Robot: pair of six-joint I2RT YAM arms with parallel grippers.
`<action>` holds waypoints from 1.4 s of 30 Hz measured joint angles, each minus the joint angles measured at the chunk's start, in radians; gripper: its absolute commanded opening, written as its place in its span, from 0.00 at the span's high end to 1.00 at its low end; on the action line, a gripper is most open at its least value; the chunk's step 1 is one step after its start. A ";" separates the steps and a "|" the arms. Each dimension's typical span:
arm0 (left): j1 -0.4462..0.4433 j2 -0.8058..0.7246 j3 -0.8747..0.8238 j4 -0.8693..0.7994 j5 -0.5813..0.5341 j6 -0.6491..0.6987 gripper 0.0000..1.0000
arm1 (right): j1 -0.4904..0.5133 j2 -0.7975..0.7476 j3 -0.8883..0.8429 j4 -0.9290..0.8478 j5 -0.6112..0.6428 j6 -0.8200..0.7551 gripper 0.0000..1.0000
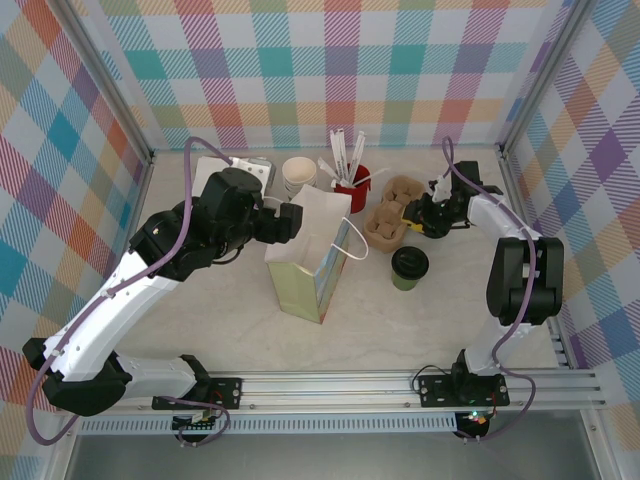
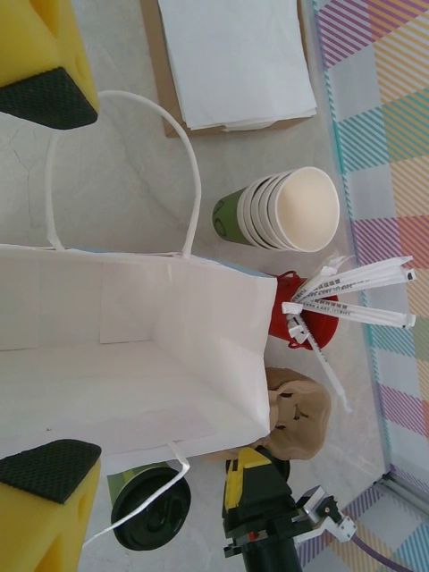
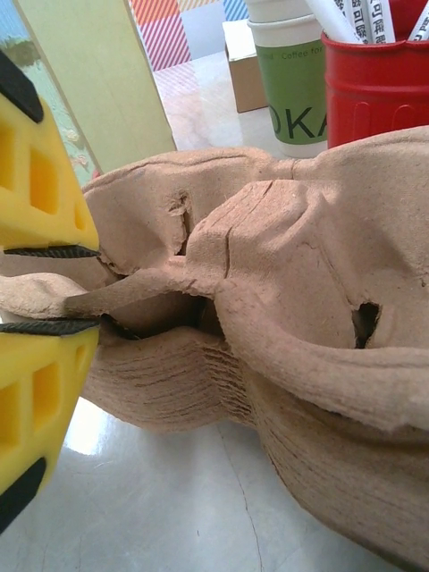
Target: Pack the takeout coffee
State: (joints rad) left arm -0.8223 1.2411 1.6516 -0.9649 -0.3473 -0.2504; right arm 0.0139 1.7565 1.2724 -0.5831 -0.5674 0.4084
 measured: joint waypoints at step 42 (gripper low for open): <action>0.000 0.018 -0.030 0.127 0.153 -0.076 0.11 | -0.001 -0.536 -0.055 0.014 -0.010 0.019 0.95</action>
State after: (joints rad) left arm -0.8223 1.2594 1.6218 -0.8379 -0.1947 -0.3260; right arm 0.0132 1.2205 1.2175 -0.5694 -0.5774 0.4271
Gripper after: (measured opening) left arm 0.902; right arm 0.052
